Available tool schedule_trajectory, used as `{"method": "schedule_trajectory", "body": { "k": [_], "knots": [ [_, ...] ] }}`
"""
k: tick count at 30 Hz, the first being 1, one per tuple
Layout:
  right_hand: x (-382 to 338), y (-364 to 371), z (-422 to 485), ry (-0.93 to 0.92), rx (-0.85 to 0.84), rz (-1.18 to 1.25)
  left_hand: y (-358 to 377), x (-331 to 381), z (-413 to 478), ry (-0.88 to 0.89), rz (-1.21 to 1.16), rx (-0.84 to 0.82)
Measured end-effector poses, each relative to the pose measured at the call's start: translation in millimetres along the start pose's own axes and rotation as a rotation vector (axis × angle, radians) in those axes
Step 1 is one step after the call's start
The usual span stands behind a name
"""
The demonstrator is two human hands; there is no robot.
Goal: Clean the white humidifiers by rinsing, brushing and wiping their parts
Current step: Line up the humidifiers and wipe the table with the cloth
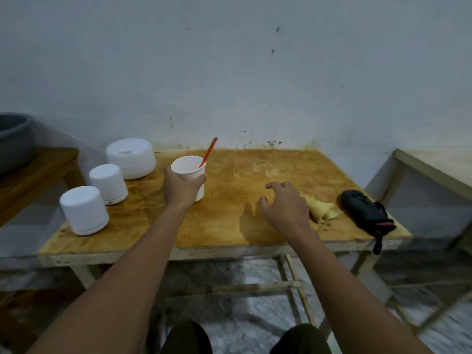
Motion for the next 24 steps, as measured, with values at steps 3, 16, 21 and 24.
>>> {"method": "schedule_trajectory", "body": {
  "k": [3, 16, 21, 24],
  "knots": [
    [34.1, -2.3, 6.3, 0.175, -0.006, -0.102, 7.1, 19.1, -8.1, 0.086, -0.032, -0.031],
    [105.7, 2.8, 17.2, 0.191, -0.092, -0.159, 64.7, 54.9, -52.1, 0.213, -0.042, -0.229],
    [120.0, -18.5, 34.8, 0.180, -0.016, 0.112, 95.3, 62.2, -61.1, 0.219, -0.059, -0.311],
    [134.2, -38.7, 57.8, 0.179, 0.112, 0.081, 116.2, 69.9, -64.6, 0.230, -0.059, -0.344]
  ]
}}
Point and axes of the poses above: each hand's wrist, its own z-axis towards the middle knuckle, its own y-axis out of the palm, x = y × z, the point moved 2 cm from there along z, towards the middle knuckle, and after that the axes turned 6 degrees about -y, right-handed, at the moved point
